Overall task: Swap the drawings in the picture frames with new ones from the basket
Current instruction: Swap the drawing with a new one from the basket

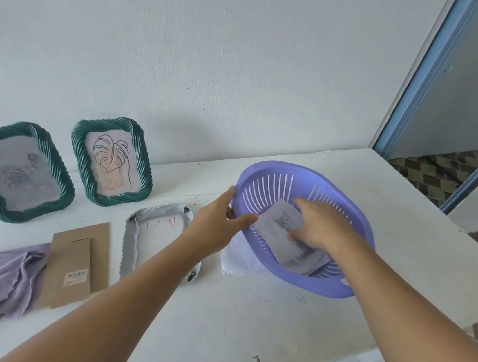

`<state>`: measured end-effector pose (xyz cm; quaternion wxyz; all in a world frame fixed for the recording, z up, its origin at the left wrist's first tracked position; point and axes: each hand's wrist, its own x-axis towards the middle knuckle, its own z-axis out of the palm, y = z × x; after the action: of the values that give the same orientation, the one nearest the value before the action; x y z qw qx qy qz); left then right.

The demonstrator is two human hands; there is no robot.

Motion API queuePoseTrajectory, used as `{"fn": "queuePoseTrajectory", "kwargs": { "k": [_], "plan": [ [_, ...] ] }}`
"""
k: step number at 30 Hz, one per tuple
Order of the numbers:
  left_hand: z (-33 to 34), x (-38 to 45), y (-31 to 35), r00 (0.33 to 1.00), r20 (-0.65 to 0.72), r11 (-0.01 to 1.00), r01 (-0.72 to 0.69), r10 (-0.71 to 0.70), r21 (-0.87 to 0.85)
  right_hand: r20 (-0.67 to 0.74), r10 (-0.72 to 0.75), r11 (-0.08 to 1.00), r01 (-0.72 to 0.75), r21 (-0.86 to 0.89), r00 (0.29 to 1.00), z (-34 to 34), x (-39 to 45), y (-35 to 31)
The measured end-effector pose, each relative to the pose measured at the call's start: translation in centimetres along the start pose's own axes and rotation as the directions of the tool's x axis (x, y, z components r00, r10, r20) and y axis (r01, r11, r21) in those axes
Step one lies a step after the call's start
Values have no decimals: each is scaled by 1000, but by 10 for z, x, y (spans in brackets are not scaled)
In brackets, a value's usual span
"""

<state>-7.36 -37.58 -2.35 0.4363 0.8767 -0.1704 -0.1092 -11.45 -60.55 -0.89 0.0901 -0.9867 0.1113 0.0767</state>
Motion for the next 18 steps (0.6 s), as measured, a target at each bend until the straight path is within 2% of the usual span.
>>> {"fn": "queuePoseTrajectory", "kwargs": {
  "k": [4,8,14,18],
  "plan": [
    [-1,-1,-1,1000,-3,1000,5,-5,9,42,35,999,-35,-3,999,-1,0,-3],
    [-2,-3,0,1000,6,1000,4,-4,-12,76,69,993,-76,92,995,-2,1,-4],
    [-1,-6,5,996,45,965,84,-75,-248,60,63,989,-71,133,996,1,3,-3],
    [-1,-5,6,995,30,959,95,-91,-266,14,38,988,-40,147,999,3,3,-1]
  ]
}}
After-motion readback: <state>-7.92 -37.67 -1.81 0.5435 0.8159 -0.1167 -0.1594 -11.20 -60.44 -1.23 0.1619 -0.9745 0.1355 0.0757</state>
